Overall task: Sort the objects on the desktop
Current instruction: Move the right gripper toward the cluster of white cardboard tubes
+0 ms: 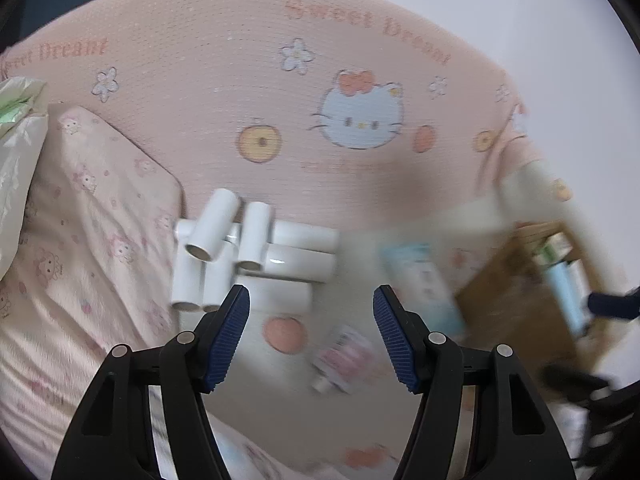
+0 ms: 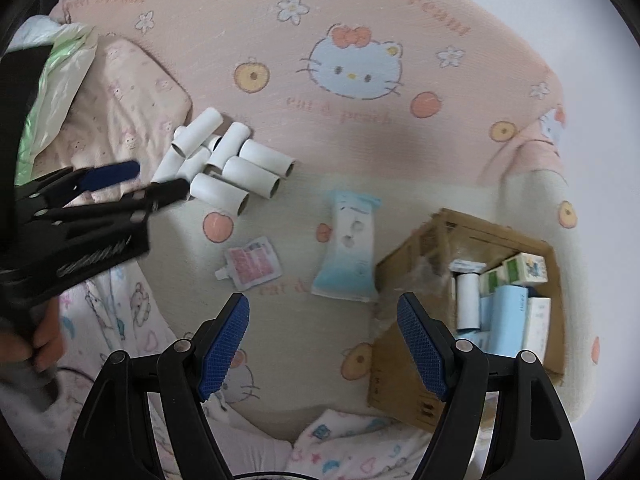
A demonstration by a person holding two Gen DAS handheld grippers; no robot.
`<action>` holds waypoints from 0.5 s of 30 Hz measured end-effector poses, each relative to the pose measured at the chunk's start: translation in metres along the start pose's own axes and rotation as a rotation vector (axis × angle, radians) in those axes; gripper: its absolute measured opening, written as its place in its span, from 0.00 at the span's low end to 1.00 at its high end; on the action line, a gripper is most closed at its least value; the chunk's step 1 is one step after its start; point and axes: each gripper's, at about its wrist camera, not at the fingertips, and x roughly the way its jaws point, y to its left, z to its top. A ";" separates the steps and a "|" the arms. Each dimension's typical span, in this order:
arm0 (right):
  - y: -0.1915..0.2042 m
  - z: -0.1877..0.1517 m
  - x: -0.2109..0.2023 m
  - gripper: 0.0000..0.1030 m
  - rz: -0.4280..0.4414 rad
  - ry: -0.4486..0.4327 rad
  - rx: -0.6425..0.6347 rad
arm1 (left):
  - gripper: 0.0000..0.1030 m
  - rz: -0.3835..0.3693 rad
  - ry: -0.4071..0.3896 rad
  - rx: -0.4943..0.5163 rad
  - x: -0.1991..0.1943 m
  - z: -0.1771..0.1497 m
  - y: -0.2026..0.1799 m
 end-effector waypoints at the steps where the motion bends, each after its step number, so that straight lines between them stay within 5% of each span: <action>1: 0.001 0.001 0.004 0.73 0.005 0.003 -0.001 | 0.66 0.002 0.007 -0.004 0.009 -0.005 0.003; 6: 0.003 0.002 0.035 0.73 0.067 0.037 0.012 | 0.66 -0.099 0.048 -0.124 0.049 -0.028 0.029; 9: 0.005 0.004 0.054 0.73 0.080 0.025 0.004 | 0.66 -0.044 0.092 -0.156 0.065 -0.033 0.038; 15: 0.021 0.011 0.100 0.73 0.118 0.007 -0.026 | 0.66 -0.098 0.145 -0.238 0.084 -0.030 0.051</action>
